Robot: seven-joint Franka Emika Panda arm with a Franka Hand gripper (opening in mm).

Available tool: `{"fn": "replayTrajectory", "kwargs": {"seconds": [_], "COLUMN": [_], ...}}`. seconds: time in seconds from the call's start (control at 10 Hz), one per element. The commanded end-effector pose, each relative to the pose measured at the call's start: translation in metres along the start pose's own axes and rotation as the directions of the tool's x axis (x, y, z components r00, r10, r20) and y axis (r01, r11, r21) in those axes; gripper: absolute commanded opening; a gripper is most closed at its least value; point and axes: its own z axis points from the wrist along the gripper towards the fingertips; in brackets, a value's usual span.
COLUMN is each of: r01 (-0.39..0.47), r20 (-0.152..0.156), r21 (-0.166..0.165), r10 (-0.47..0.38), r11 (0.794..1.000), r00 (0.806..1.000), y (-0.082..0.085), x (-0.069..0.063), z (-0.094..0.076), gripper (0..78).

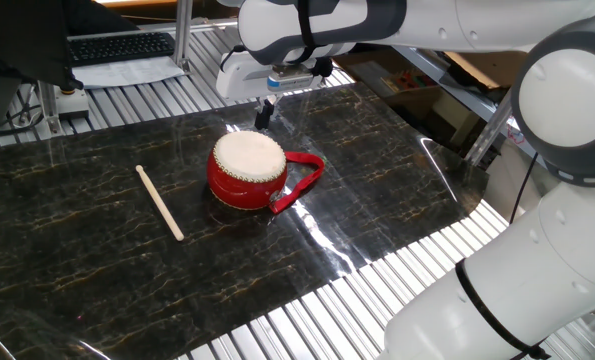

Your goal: Play the drum

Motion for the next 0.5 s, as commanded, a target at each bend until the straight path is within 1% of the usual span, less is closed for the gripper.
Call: {"fn": "replayTrajectory", "kwargs": {"seconds": [0.1,0.2,0.5], "r01": [-0.100,-0.088,-0.089], "r20": [-0.006,-0.003,-0.006], "r21": [-0.026,0.001,0.002], "r10": [0.100,0.088,0.089], "r11": [0.995,0.996,0.996], "r00": [0.995,0.996,0.996], "y": [0.0000,0.0000,0.0000], "x": [0.0000,0.0000,0.0000], "z": [0.0000,0.0000,0.0000], "gripper": [0.0,0.0,0.0]}}
